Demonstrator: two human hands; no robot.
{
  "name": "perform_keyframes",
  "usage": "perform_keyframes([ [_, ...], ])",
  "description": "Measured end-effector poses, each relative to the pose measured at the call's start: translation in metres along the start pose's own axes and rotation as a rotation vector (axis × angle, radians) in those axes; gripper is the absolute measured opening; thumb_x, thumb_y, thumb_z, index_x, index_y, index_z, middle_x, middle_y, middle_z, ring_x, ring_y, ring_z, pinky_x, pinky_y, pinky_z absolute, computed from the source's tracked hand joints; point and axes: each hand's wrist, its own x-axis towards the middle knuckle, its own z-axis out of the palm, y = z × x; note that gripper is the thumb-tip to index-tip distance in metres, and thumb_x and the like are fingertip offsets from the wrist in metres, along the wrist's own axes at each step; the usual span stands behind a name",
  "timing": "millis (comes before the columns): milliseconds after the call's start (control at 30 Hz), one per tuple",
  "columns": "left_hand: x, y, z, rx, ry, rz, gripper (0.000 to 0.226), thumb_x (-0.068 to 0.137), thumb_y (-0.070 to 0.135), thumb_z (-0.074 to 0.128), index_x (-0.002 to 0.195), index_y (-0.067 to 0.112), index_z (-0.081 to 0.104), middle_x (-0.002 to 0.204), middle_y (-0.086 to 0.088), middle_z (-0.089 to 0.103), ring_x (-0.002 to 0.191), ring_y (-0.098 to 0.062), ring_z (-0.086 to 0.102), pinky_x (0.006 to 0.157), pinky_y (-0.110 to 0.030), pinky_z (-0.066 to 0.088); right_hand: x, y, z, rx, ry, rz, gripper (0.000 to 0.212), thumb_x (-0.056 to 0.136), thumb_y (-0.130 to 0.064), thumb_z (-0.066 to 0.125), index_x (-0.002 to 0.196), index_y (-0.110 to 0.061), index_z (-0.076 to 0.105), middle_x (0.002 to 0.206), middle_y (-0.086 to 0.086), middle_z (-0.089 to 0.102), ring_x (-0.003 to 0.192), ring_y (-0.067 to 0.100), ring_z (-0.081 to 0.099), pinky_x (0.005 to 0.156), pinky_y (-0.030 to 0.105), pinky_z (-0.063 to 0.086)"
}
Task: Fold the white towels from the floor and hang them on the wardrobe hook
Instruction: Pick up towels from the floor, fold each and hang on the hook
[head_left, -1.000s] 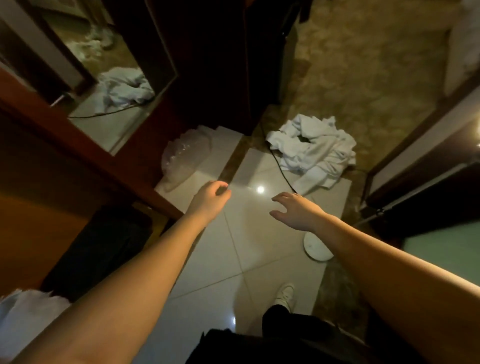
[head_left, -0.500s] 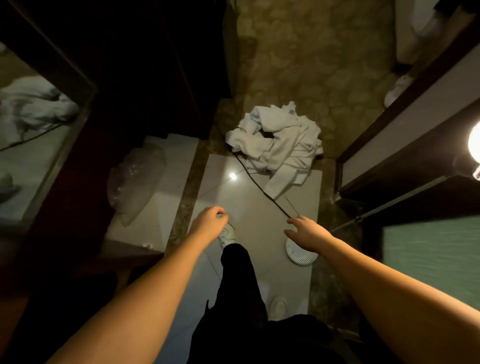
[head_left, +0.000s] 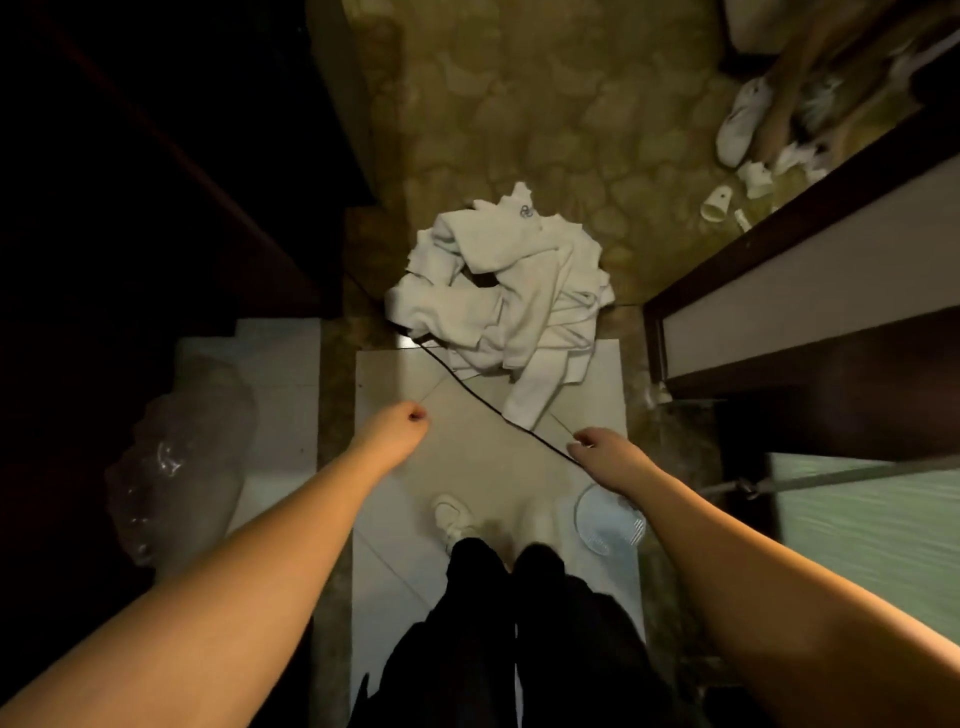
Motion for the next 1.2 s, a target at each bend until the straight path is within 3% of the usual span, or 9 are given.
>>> perform_keyframes([
  [133,0.068,0.010,0.006,-0.020,-0.072,-0.014,0.027,0.100,0.024,0.054,0.120,0.010,0.065,0.120,-0.014,0.067,0.108,-0.030,0.060,0.076,-0.026,0.036,0.057,0.002,0.002,0.078,-0.026,0.052,0.047,0.103,-0.036,0.051,0.143,-0.011,0.053,0.145,0.011,0.054,0.129,0.028,0.053,0.099,0.029,0.039],
  [267,0.139,0.013,0.032,-0.078,-0.164,-0.039,0.026,0.100,0.022,0.055,0.118,0.008,0.066,0.115,-0.015,0.067,0.097,-0.025,0.060,0.077,-0.027,0.041,0.129,0.019,0.015,0.145,-0.043,0.093,0.033,0.103,-0.030,0.052,0.121,-0.005,0.065,0.118,0.014,0.067,0.100,0.027,0.061,0.087,0.034,0.043],
  [400,0.218,0.012,0.064,-0.164,-0.226,-0.105,0.017,0.100,0.027,0.055,0.107,0.016,0.066,0.111,-0.012,0.068,0.101,-0.031,0.064,0.095,-0.043,0.053,0.216,0.028,0.031,0.206,-0.075,0.117,0.030,0.103,-0.024,0.054,0.116,-0.001,0.066,0.106,0.011,0.063,0.104,0.030,0.058,0.086,0.032,0.042],
  [500,0.283,0.014,0.092,-0.153,-0.242,-0.119,0.015,0.098,0.026,0.055,0.099,0.017,0.067,0.109,-0.011,0.070,0.099,-0.031,0.066,0.094,-0.044,0.053,0.285,0.028,0.044,0.232,-0.116,0.134,0.031,0.103,-0.025,0.052,0.112,0.001,0.066,0.113,0.018,0.066,0.112,0.035,0.060,0.083,0.033,0.040],
  [600,0.342,0.015,0.121,-0.098,-0.285,-0.106,0.016,0.096,0.025,0.054,0.097,0.018,0.068,0.107,-0.010,0.070,0.097,-0.029,0.066,0.083,-0.036,0.052,0.346,0.022,0.056,0.261,-0.125,0.152,0.041,0.102,-0.031,0.055,0.136,-0.009,0.058,0.139,0.012,0.058,0.130,0.030,0.052,0.100,0.032,0.038],
  [800,0.435,0.017,0.188,-0.104,-0.322,-0.059,0.033,0.098,0.027,0.057,0.129,0.016,0.060,0.119,-0.007,0.063,0.098,-0.020,0.056,0.073,-0.025,0.042,0.445,0.013,0.075,0.308,0.044,0.017,0.054,0.094,-0.023,0.068,0.142,-0.007,0.051,0.144,0.013,0.052,0.131,0.027,0.050,0.099,0.024,0.034],
  [933,0.474,0.020,0.222,-0.217,-0.342,-0.026,0.041,0.097,0.023,0.058,0.138,0.021,0.056,0.134,-0.004,0.060,0.117,-0.023,0.056,0.095,-0.032,0.045,0.484,0.012,0.079,0.279,0.127,-0.057,0.064,0.092,-0.022,0.072,0.148,-0.010,0.043,0.149,0.012,0.046,0.135,0.025,0.046,0.104,0.023,0.033],
  [1100,0.486,0.026,0.237,-0.341,-0.376,-0.048,0.019,0.091,0.030,0.070,0.102,0.014,0.071,0.106,-0.009,0.072,0.101,-0.023,0.066,0.085,-0.035,0.051,0.490,0.012,0.065,0.372,0.024,-0.060,0.057,0.092,-0.031,0.071,0.143,-0.017,0.050,0.126,-0.001,0.056,0.111,0.014,0.057,0.079,0.016,0.044],
  [1200,0.471,0.028,0.235,-0.459,-0.397,-0.031,0.005,0.090,0.025,0.070,0.087,0.021,0.071,0.088,0.001,0.074,0.089,-0.017,0.068,0.073,-0.022,0.051,0.473,0.014,0.057,0.577,-0.042,-0.025,0.024,0.093,-0.030,0.070,0.116,-0.030,0.063,0.102,-0.009,0.066,0.091,0.006,0.062,0.070,0.018,0.044],
])
